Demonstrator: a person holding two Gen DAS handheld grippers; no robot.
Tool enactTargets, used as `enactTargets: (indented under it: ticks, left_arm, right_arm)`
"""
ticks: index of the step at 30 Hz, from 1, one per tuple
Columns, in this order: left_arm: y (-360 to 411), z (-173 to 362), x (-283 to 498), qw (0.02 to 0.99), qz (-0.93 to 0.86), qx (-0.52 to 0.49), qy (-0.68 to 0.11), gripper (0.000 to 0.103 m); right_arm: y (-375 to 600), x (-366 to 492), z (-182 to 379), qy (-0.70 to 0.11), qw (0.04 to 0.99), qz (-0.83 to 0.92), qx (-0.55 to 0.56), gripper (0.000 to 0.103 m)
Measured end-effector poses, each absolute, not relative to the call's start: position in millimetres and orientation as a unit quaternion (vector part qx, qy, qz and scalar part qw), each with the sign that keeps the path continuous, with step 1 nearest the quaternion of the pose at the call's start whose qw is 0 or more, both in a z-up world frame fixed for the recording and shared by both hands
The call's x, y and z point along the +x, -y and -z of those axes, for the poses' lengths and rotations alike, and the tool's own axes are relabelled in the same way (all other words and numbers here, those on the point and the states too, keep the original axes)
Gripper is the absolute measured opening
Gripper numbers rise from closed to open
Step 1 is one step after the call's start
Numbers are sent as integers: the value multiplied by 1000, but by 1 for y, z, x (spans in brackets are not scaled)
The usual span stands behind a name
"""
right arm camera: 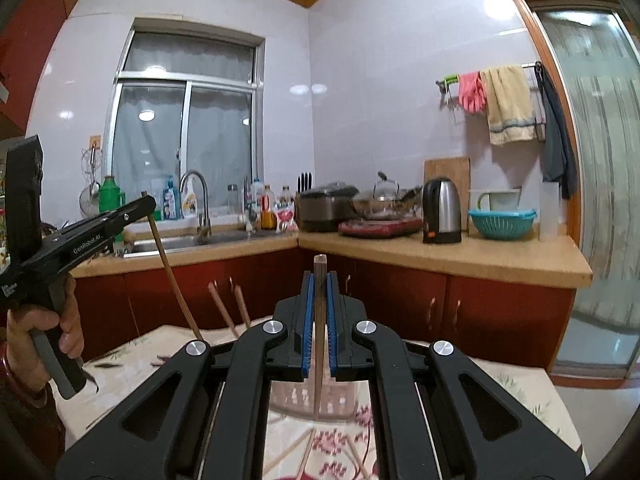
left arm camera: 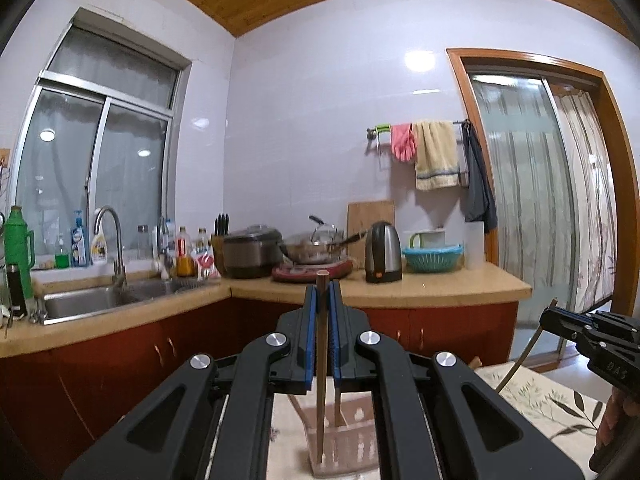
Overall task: Organize utensils
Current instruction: 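Lift both held chopsticks and lower them upright into the pink holder, then open the left tool releasing its chopstick while the right tool releases its own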
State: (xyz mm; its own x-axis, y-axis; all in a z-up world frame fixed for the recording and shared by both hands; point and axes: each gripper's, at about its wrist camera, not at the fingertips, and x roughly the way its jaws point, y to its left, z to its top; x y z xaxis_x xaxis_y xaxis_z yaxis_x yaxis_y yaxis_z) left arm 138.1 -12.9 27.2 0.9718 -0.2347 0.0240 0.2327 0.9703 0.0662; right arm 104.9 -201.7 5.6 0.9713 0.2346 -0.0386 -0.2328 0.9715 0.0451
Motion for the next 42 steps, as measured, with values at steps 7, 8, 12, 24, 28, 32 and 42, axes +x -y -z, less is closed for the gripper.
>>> enactTargets:
  ticks: [7, 8, 12, 24, 28, 32, 42]
  left_arm:
    - [13, -34, 161, 993, 112, 29, 34, 7]
    - [14, -35, 167, 993, 111, 30, 36, 7]
    - [16, -36, 181, 993, 109, 34, 40, 7]
    - [22, -22, 220, 993, 109, 18, 39, 7]
    - [22, -2, 233, 994, 110, 15, 11, 7]
    - [22, 16, 242, 993, 116, 15, -17, 7]
    - [25, 32, 237, 992, 114, 28, -40, 49]
  right_arm:
    - [207, 137, -22, 6, 993, -117, 20, 6]
    - [208, 141, -24, 8, 993, -118, 21, 6]
    - [209, 160, -25, 12, 993, -119, 24, 6]
    - [206, 209, -6, -7, 992, -124, 30, 6]
    - [205, 221, 12, -29, 991, -125, 34, 6]
    - [203, 227, 29, -50, 990, -127, 36, 7]
    - [199, 222, 47, -74, 989, -123, 34, 22]
